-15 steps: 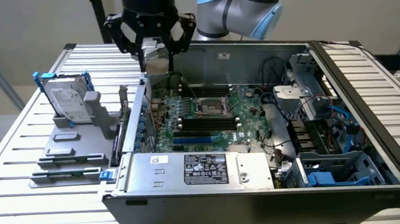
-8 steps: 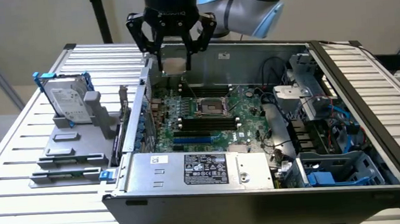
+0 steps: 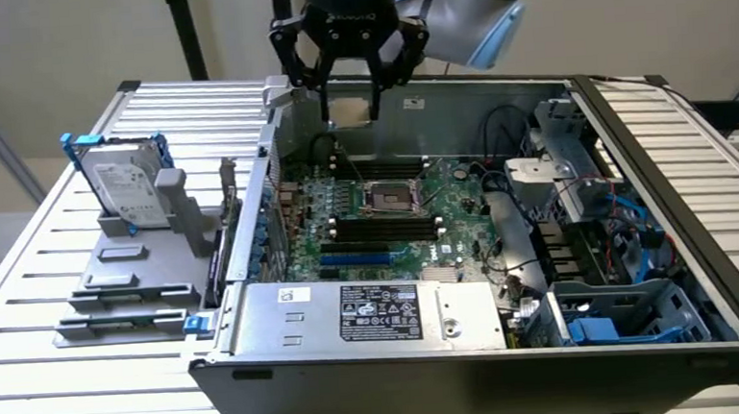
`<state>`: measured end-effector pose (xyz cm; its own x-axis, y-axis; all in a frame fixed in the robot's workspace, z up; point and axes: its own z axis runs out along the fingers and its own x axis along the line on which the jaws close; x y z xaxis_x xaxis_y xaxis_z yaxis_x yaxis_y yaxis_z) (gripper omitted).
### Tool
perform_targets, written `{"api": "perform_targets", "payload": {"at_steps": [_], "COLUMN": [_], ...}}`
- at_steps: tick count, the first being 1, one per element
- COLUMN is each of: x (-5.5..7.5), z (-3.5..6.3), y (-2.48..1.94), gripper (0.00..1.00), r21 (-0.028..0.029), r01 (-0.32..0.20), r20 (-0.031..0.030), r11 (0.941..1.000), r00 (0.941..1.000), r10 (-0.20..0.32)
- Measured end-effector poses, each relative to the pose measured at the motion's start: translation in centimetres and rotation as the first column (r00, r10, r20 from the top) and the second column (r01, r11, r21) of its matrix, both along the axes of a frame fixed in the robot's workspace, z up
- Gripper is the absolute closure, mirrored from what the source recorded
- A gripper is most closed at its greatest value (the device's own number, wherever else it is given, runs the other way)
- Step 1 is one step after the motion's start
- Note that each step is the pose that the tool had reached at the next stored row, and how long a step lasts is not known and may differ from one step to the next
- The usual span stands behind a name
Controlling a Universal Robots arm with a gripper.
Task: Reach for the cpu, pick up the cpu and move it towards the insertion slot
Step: 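Pick up the cpu and move it towards the insertion slot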
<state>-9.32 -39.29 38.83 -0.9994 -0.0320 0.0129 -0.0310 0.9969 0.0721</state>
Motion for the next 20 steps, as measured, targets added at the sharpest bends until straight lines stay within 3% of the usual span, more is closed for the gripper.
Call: {"api": "perform_targets", "payload": {"at_steps": [12,16,20], "x": [2.8,3.7,4.5], "z": [-0.8,-1.3,-1.77], "y": [4.39,5.29,5.63], "gripper": [0.45,0.45,0.45], "r21": [-0.0079,-0.0119,-0.0126], "r01": [0.0,0.0,0.006], "r20": [-0.0001,0.0,-0.0001], "r11": [1.0,0.9999,0.9999], "r00": [1.0,1.0,1.0], "r10": [0.0,0.0,-0.006]}}
